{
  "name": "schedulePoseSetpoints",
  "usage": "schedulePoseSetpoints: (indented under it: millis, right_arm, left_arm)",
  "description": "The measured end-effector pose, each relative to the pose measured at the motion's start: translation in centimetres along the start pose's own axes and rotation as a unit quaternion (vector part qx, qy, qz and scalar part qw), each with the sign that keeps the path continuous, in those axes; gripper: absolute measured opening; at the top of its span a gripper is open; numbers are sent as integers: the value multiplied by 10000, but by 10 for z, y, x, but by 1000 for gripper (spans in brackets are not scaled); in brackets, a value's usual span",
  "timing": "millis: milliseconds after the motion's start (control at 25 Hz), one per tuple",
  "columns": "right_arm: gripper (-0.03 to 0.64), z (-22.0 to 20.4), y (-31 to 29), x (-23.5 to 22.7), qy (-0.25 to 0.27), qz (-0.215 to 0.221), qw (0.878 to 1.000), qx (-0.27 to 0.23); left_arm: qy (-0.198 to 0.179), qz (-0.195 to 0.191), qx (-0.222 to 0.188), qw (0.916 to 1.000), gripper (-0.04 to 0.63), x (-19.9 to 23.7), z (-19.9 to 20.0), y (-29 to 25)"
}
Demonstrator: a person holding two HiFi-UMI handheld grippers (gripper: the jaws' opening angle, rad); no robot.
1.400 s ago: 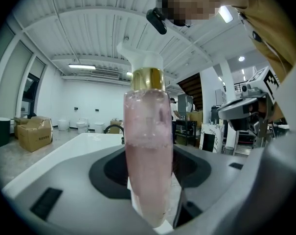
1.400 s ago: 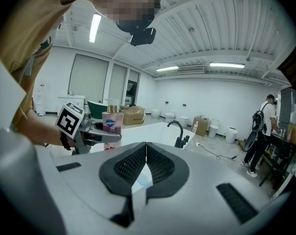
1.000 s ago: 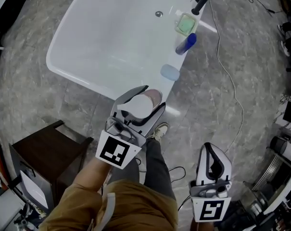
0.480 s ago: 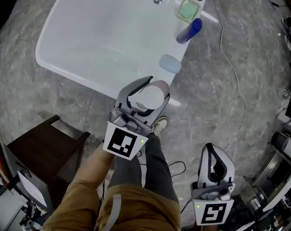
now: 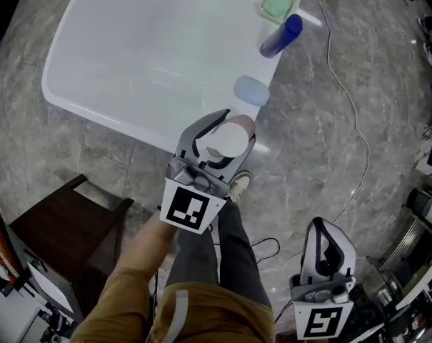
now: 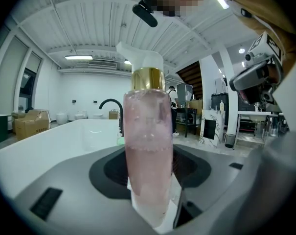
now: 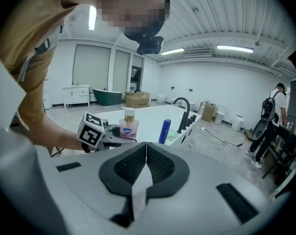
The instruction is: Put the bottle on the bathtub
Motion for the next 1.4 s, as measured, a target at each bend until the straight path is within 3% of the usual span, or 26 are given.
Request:
schedulePoseSetpoints:
  millis: [800, 1400]
  right_arm:
    - [6, -20, -1, 0, -3, -60, 9999, 154]
    - [6, -23, 0, -2, 6, -40, 10000, 89]
  left_arm:
    - [-183, -127, -75, 9997, 235, -1, -25, -12]
    - [-555, -203, -33, 9982, 238, -8, -34, -12]
Point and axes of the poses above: the fingertips, and each gripper's own axes: y backward along the fingers, x to its left, z out of its top, the point moved 6 cm from there along y, backward along the fingers, and after that the axes turned 8 degrees about y, right-handed, at the moved point
